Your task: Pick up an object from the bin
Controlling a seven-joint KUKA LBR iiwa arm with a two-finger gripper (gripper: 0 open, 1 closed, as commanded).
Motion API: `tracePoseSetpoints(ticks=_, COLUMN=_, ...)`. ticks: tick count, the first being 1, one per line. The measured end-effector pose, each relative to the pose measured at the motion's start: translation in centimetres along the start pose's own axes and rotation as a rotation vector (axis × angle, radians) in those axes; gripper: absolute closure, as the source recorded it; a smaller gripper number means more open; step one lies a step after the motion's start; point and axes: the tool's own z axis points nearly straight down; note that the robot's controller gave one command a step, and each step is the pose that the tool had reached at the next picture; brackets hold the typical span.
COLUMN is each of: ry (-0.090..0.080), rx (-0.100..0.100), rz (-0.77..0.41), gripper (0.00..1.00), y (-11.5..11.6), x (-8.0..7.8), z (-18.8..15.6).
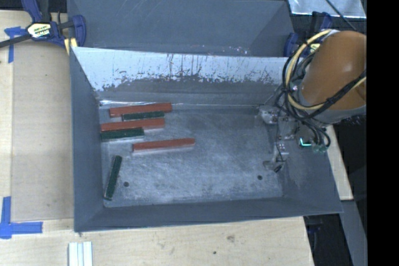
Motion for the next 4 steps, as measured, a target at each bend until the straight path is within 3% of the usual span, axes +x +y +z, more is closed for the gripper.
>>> tracePoseSetpoints(ticks=1, ry=-0.002, rx=-0.001, rz=-0.287, gripper=0.0, y=4.8, x=-3.4, z=8.6)
tracePoseSetpoints(ticks=2, ry=-0.011, rx=-0.003, rz=-0.412, gripper=0.0, y=17.3, x=-5.6, z=8.4)
tracePoseSetpoints(ticks=3, ry=-0.011, rx=0.001, rz=-0.405, gripper=1.0, y=16.8, x=-5.7, z=8.3)
tracePoseSetpoints(ticks=4, ry=-0.017, rx=0.003, rz=-0.546, gripper=1.0, y=17.5, x=-5.4, z=-6.5)
